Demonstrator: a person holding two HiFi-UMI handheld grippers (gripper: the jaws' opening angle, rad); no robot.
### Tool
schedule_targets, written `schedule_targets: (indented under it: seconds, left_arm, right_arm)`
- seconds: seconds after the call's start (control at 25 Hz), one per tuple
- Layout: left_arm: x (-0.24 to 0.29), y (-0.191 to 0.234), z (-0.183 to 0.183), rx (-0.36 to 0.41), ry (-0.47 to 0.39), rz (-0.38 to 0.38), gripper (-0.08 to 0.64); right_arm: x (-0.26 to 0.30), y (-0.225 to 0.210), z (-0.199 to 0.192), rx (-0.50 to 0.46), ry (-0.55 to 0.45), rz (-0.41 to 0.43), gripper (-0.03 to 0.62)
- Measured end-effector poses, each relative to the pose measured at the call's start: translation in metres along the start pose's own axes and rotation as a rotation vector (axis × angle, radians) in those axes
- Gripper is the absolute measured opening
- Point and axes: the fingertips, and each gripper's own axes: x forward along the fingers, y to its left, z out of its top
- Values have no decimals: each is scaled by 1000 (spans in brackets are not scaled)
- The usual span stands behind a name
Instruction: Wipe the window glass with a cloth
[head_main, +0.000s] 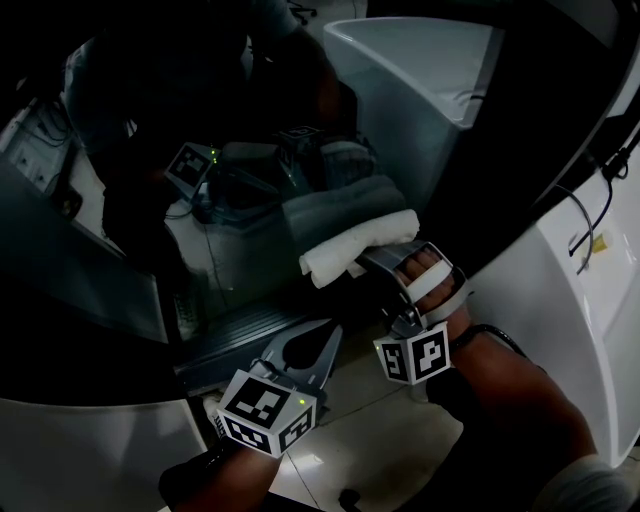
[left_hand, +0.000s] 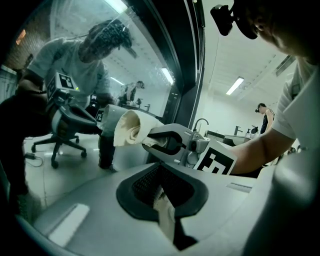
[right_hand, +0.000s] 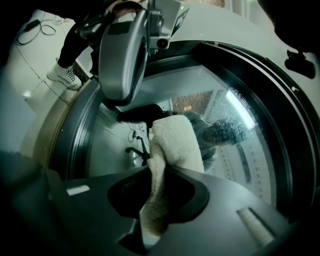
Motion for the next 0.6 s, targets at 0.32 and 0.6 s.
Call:
schedule_targets:
  seconds: [0.32,0.6]
  left_arm:
    - [-2,-4,6,18,-19,8,17]
    - [-8,-27,4,36,-29,16,17]
  right_arm:
    - [-3,-1,2,130,-5,64,64]
    - [-32,-13,13,252,-91,190,64]
